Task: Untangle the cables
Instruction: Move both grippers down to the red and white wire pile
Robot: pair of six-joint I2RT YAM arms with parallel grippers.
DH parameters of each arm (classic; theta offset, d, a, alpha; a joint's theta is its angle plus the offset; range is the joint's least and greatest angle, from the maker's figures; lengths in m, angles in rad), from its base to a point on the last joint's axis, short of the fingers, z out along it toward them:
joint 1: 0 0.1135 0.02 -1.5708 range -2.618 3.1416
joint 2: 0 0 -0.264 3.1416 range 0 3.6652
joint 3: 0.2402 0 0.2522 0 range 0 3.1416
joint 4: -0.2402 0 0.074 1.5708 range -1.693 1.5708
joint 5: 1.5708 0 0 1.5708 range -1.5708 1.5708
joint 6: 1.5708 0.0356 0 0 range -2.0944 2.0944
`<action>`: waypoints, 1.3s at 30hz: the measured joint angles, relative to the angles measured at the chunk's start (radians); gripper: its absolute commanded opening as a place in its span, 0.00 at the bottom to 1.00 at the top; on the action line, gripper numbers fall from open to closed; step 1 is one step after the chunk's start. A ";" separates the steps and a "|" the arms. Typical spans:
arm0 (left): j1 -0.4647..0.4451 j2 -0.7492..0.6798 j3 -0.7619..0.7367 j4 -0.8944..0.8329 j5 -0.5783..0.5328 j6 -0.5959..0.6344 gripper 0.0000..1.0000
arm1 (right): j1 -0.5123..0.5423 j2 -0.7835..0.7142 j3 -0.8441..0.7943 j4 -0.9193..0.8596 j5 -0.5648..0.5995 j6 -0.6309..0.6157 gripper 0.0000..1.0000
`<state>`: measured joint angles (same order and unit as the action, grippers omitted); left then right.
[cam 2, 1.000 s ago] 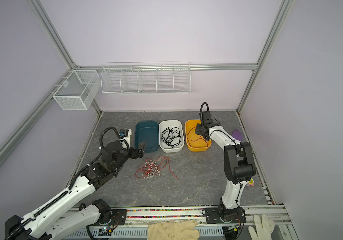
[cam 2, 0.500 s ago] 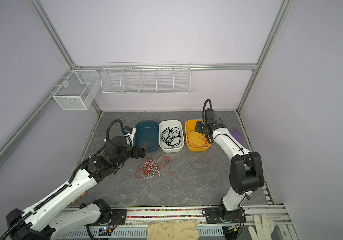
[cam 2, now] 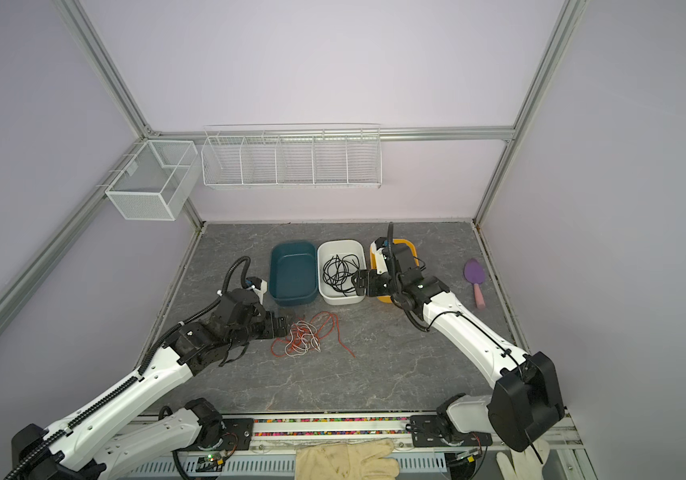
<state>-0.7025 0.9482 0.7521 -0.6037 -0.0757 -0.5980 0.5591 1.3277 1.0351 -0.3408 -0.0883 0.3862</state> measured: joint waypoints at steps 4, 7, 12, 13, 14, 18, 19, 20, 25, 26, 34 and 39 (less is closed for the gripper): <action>0.000 0.001 -0.050 0.001 0.033 -0.058 0.92 | 0.102 -0.038 -0.073 0.002 0.006 -0.004 1.00; 0.000 0.009 -0.060 0.005 0.049 -0.085 0.91 | 0.166 -0.063 -0.113 0.003 0.018 -0.009 0.88; 0.000 0.013 -0.074 0.030 0.054 -0.110 0.87 | 0.248 -0.087 -0.187 0.025 0.047 0.013 0.88; 0.000 0.013 -0.078 0.036 0.054 -0.114 0.86 | 0.268 -0.086 -0.198 0.026 0.055 0.017 0.88; 0.000 0.014 -0.082 0.043 0.054 -0.119 0.84 | 0.289 -0.083 -0.204 0.024 0.063 0.023 0.88; 0.000 0.031 -0.085 0.060 0.054 -0.132 0.77 | 0.371 -0.070 -0.210 0.029 0.103 0.039 0.88; 0.000 0.035 -0.085 0.064 0.054 -0.132 0.76 | 0.388 -0.066 -0.210 0.034 0.110 0.047 0.88; 0.000 0.040 -0.085 0.067 0.054 -0.132 0.75 | 0.400 -0.064 -0.211 0.040 0.113 0.053 0.88; 0.000 0.080 -0.085 0.090 0.048 -0.135 0.67 | 0.431 -0.051 -0.230 0.080 0.128 0.099 0.88; 0.000 0.090 -0.085 0.095 0.047 -0.135 0.67 | 0.432 -0.046 -0.232 0.084 0.129 0.106 0.88; 0.000 0.175 -0.082 0.141 0.048 -0.135 0.64 | 0.465 -0.008 -0.246 0.100 0.152 0.143 0.88; 0.000 0.212 -0.069 0.175 0.047 -0.136 0.58 | 0.494 -0.008 -0.246 0.106 0.177 0.146 0.88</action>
<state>-0.7025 1.1606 0.6827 -0.4282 -0.0284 -0.7341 1.0527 1.3197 0.7895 -0.2344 0.0887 0.5323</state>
